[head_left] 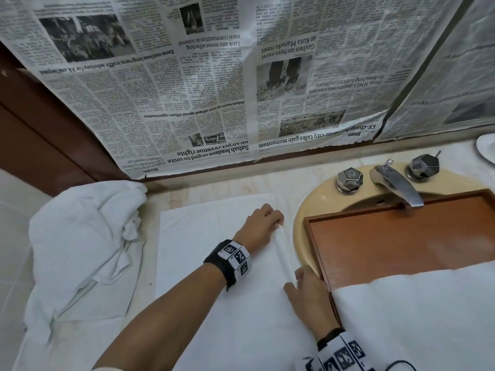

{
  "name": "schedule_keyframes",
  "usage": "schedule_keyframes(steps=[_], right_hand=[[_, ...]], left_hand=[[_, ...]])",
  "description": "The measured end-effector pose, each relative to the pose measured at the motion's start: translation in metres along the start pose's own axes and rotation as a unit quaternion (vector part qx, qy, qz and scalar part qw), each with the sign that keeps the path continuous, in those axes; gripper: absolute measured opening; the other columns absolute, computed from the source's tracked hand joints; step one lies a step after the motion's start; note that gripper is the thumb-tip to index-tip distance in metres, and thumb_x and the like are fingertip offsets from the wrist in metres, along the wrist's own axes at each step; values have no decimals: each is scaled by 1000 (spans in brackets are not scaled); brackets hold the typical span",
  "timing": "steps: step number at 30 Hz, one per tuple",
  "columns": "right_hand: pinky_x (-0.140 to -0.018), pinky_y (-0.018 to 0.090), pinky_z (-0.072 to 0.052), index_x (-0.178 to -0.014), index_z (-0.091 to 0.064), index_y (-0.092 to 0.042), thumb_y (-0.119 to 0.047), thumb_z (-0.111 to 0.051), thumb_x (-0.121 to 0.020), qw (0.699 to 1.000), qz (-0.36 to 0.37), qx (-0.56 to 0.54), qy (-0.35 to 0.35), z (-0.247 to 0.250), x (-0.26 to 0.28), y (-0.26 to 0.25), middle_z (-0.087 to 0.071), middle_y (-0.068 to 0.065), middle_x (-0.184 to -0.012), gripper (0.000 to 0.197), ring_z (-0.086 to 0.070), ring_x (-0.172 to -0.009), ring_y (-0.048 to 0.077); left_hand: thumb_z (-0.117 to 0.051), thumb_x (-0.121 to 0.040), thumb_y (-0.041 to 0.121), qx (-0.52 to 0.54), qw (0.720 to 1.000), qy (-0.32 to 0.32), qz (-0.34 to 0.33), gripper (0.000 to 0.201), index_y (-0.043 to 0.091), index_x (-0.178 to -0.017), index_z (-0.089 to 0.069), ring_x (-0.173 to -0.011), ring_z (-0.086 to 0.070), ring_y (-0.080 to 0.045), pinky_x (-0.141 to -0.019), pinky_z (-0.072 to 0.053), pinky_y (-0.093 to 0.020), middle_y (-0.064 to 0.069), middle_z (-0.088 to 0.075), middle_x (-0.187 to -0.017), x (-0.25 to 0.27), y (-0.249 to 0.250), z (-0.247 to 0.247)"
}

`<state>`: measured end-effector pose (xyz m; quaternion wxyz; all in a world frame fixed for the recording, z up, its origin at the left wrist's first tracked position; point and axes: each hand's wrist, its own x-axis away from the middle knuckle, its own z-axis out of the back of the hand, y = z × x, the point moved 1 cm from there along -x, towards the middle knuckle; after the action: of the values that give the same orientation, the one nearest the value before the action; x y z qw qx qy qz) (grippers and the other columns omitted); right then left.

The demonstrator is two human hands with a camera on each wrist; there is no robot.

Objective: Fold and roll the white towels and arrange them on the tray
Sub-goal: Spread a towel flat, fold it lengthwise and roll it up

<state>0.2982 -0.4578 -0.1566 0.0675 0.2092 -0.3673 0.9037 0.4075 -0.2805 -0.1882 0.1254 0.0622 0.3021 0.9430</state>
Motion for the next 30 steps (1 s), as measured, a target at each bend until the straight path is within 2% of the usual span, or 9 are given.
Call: schedule_keyframes(steps=[3,7,10,15,19,22,24,26,30], right_hand=[[-64,34,-43,-77,-52,-9,-19,-62,-89,1000,5,6,30,-2,3,5,-55,2,-71,19,-54,-68,20],[-69,34,-47,-87,-62,-12,-22,-66,-91,991,34,9,128,5,9,-5,-64,3,-76,11,-61,-78,27],[-62,35,-47,-78,-59,-18,-20,-66,-90,984,76,37,158,4,20,-21,-60,-4,-69,14,-58,-68,20],[-52,40,-43,-71,-50,-17,-15,-65,-88,977,149,87,122,-4,48,-64,-50,-6,-61,23,-50,-58,19],[-59,34,-36,-83,-45,-20,-24,-52,-96,968,200,147,47,-31,77,-122,-53,-5,-77,16,-52,-70,20],[-64,33,-32,-90,-37,-22,-25,-43,-100,955,225,192,-14,-70,90,-157,-56,-1,-94,12,-55,-83,22],[-57,31,-28,-92,-35,-22,-20,-40,-100,950,221,213,-48,-101,90,-167,-56,1,-99,10,-54,-83,24],[-49,25,-19,-91,-35,-20,-16,-40,-99,949,210,224,-69,-131,88,-169,-50,1,-93,10,-45,-77,22],[-48,23,-15,-90,-36,-17,-14,-40,-97,948,187,239,-94,-166,83,-161,-44,-2,-89,9,-42,-76,21]], left_hand=[[-47,-101,9,22,1000,11,7,16,14,-109,-60,-91,-50,-25,-85,-46,-39,-4,-47,-103,-1,0,2],[-47,-101,8,61,997,30,23,17,11,-110,-62,-90,-52,-26,-85,-44,-34,-6,-47,-101,-6,0,4],[-48,-101,10,113,992,51,30,17,11,-109,-63,-91,-53,-23,-85,-41,-29,-4,-49,-100,-4,3,14],[-56,-99,16,189,970,155,17,12,19,-104,-66,-90,-55,-8,-83,-40,-17,4,-60,-98,39,-14,49],[-60,-99,20,243,938,244,49,7,24,-99,-65,-94,-63,-10,-81,-50,-23,13,-67,-101,106,-46,87],[-60,-98,17,231,924,287,97,8,23,-98,-66,-93,-64,-8,-78,-49,-17,14,-68,-102,156,-79,106],[-61,-97,16,214,924,286,138,10,25,-96,-65,-89,-65,-4,-76,-47,-14,15,-69,-99,181,-107,112],[-62,-96,15,191,929,259,181,14,28,-94,-65,-87,-65,1,-76,-45,-15,16,-70,-94,201,-132,110],[-61,-97,24,174,934,201,239,8,31,-101,-64,-84,-63,2,-74,-47,-16,14,-69,-92,217,-142,102]])
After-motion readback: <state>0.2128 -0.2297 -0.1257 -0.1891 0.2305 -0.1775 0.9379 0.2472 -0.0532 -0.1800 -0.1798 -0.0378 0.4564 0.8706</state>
